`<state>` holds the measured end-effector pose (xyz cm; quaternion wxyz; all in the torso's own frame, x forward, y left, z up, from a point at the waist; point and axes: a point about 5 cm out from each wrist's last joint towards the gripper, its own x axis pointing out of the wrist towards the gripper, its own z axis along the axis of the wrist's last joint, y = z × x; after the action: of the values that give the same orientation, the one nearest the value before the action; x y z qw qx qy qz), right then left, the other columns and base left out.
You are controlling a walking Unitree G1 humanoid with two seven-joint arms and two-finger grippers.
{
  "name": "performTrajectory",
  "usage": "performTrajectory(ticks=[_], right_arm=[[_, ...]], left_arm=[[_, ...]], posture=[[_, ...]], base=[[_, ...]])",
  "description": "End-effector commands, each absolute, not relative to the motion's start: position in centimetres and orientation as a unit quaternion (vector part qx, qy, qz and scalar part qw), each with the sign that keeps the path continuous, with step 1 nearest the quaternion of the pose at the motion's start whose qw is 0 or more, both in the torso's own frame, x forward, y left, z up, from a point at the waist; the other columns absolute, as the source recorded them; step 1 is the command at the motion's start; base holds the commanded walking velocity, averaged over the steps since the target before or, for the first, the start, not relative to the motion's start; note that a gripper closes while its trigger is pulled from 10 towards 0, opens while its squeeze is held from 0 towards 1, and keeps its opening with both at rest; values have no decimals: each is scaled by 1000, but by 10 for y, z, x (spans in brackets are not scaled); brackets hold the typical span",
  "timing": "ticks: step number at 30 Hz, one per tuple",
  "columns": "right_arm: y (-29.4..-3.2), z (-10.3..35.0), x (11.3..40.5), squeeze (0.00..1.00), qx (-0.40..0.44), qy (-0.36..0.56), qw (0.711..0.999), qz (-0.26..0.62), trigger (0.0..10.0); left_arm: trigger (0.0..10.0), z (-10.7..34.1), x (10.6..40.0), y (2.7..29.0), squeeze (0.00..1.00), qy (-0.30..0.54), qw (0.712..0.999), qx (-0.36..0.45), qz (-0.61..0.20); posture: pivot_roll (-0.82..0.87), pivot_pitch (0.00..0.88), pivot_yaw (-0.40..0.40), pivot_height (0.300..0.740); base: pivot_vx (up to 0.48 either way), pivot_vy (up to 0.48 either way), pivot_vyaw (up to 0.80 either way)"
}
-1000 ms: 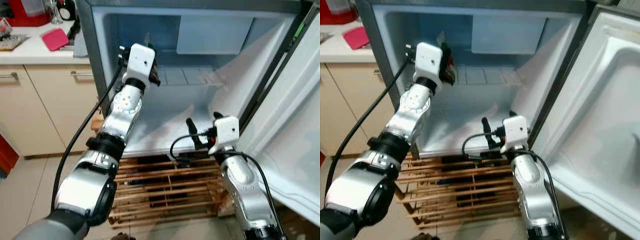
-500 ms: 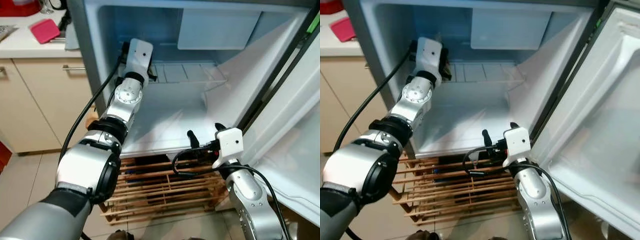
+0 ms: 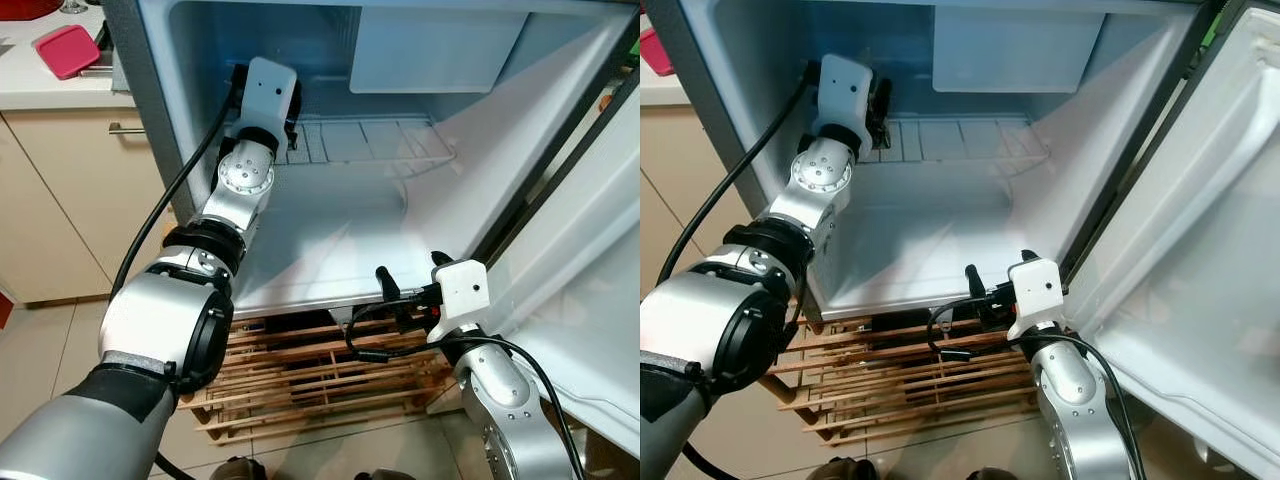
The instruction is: Restocking fridge
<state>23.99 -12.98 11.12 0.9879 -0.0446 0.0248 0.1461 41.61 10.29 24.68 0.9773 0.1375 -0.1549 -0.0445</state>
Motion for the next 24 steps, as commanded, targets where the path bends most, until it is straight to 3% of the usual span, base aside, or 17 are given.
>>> performTrajectory(ticks=[1,11,24], right_arm=[[-132,116,241,0,-47,19,988,146,10000],[-133,113,243,0,-52,25,987,149,10000],[-124,111,260,0,-42,15,986,158,10000]], left_arm=[[10000,259,417,98,1000,-172,977,123,-39],[10000,270,407,61,1000,-219,970,76,-74],[10000,266,373,76,1000,-278,953,101,-65]], posture=[[-193,63,-49,740],[-161,28,-50,740],[-88,0,-41,740]], base=[[0,0,0],[0,0,0],[0,0,0]])
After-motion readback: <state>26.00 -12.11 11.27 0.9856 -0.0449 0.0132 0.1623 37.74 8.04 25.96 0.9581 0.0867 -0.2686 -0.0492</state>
